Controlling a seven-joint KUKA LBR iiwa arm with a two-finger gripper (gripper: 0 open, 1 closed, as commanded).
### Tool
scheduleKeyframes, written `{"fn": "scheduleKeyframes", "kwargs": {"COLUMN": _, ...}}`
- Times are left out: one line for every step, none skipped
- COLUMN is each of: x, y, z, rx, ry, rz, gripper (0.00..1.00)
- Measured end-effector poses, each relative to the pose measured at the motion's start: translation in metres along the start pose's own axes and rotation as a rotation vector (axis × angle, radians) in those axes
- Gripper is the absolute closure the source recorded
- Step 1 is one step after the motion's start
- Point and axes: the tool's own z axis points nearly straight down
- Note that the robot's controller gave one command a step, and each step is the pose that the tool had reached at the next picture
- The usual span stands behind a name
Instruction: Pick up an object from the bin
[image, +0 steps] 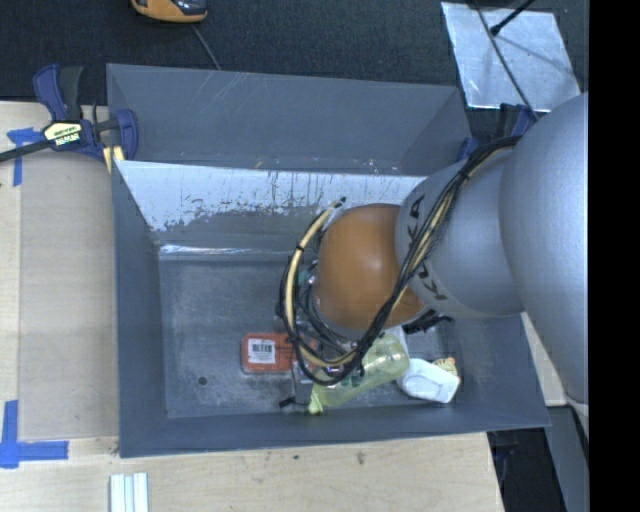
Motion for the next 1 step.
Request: {"fn": "scheduleKeyframes", "kwargs": {"x": 0.0014, "y": -0.0036, "z": 0.0108, "rx": -0.001, "ry": 0.003, "rz": -0.01, "gripper": 1.0}}
